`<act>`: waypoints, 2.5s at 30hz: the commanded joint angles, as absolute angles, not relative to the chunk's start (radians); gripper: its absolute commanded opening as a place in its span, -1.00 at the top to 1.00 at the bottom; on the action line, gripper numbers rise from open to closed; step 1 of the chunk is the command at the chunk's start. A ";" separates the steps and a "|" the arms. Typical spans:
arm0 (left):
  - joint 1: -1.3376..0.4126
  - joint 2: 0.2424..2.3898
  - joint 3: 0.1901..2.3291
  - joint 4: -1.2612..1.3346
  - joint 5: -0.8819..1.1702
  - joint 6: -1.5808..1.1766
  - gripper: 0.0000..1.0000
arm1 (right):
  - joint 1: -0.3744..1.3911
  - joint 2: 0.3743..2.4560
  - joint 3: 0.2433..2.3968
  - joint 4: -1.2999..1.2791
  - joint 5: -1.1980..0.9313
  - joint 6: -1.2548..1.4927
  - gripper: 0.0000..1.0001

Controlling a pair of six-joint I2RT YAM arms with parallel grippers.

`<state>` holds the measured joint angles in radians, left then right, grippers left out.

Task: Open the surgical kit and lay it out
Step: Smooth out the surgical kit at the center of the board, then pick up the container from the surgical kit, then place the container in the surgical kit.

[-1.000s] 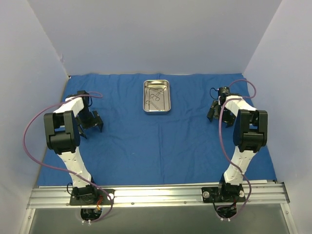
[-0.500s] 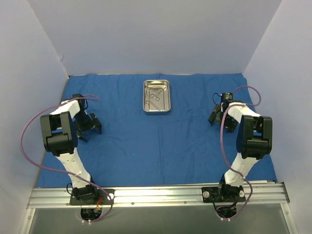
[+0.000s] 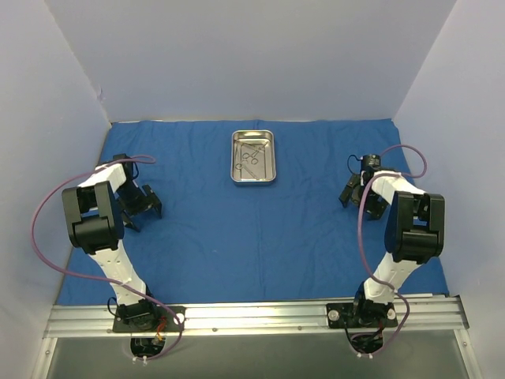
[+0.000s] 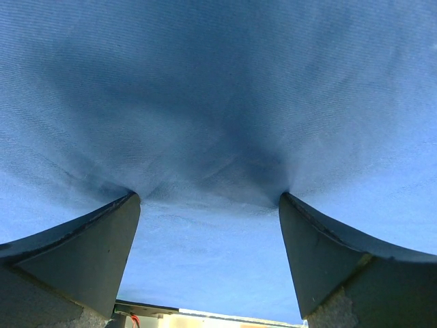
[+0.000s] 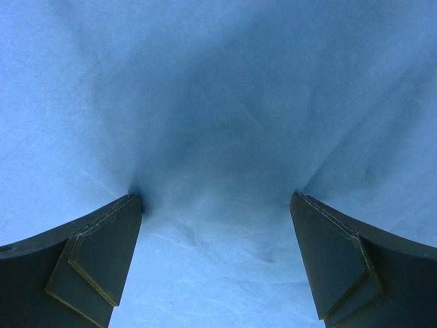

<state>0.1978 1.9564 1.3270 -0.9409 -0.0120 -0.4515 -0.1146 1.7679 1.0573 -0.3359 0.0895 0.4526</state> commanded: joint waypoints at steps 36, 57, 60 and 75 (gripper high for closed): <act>0.017 1.640 1.321 -0.750 0.361 -0.417 -0.87 | 0.383 2.375 2.155 -0.486 -0.041 0.337 -0.73; 0.017 1.626 1.361 -0.828 0.338 -0.407 -0.88 | 0.448 2.523 2.289 -0.545 -0.130 0.285 0.96; 0.017 1.615 1.388 -0.850 0.318 -0.405 -0.89 | 0.468 2.485 2.290 -0.548 -0.135 0.265 1.00; 0.017 1.562 1.362 -0.894 0.317 -0.436 -0.89 | 0.629 1.896 1.608 -0.500 -0.089 0.173 1.00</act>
<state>0.0200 1.6089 1.3823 -0.8875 0.2966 -0.4328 0.5957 2.0480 1.7092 -0.5282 -0.0826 0.1951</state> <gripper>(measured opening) 0.942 0.094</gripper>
